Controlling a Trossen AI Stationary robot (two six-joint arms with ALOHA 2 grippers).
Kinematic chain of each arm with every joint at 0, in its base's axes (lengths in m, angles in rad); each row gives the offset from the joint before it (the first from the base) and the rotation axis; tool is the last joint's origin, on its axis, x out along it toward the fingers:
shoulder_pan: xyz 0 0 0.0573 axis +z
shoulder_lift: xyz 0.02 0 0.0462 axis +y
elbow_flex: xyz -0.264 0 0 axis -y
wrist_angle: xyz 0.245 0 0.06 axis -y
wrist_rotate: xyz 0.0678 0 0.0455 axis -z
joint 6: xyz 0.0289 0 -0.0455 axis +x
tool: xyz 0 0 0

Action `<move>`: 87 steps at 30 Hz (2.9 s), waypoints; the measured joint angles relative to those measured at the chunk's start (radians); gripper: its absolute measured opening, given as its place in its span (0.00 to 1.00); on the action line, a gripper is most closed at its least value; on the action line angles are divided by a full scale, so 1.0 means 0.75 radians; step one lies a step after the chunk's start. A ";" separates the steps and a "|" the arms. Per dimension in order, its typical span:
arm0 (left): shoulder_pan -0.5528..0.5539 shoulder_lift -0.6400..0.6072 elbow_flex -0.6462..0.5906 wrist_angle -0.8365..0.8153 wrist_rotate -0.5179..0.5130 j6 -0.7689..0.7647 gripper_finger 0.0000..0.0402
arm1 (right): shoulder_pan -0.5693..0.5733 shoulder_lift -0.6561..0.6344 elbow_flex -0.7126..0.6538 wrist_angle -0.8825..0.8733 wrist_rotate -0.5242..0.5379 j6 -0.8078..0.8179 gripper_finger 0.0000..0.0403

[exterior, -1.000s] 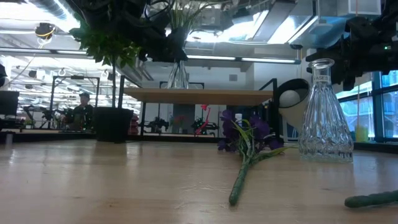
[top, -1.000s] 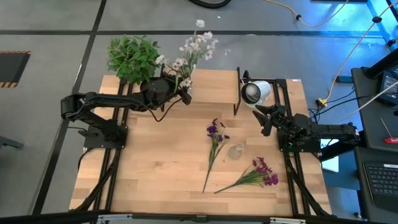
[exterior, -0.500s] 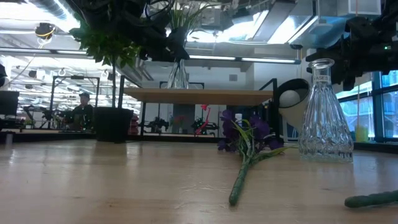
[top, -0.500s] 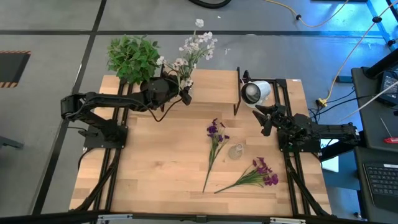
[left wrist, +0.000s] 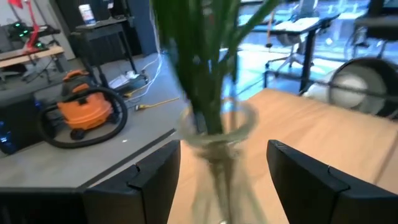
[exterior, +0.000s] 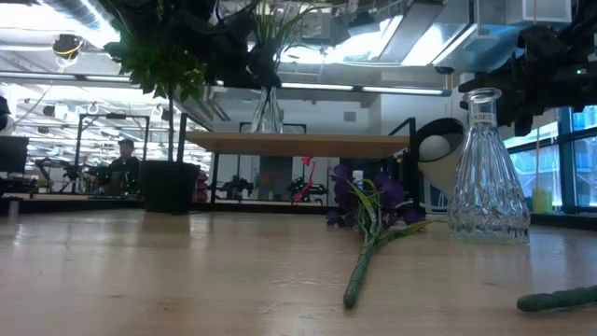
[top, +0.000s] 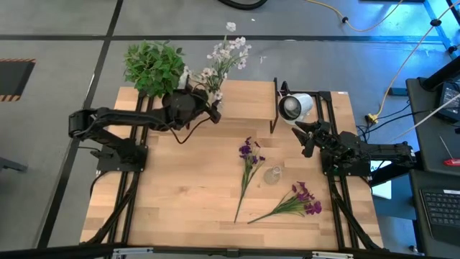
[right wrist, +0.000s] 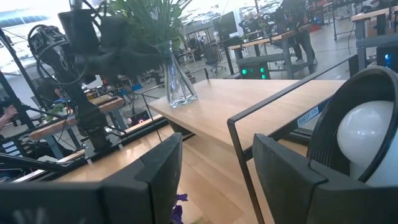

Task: Pick and place flowers into a vace then onto a shelf
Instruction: Put the pink flowers into the transparent vase

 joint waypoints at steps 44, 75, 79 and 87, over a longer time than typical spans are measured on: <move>-0.761 -0.132 0.000 -0.341 0.293 -0.746 0.20 | 0.001 0.001 0.000 -0.008 -0.179 -0.027 0.49; -0.800 0.422 0.000 0.169 0.471 -0.516 0.01 | 0.133 0.605 0.867 -0.638 -0.328 -0.208 0.36; -0.760 0.422 0.000 0.079 0.609 -0.416 0.01 | 0.190 0.928 1.193 -0.818 -0.326 -0.160 0.29; -0.686 0.422 0.000 -0.164 0.865 -0.237 0.01 | 0.335 1.514 1.819 -1.328 -0.258 0.342 0.16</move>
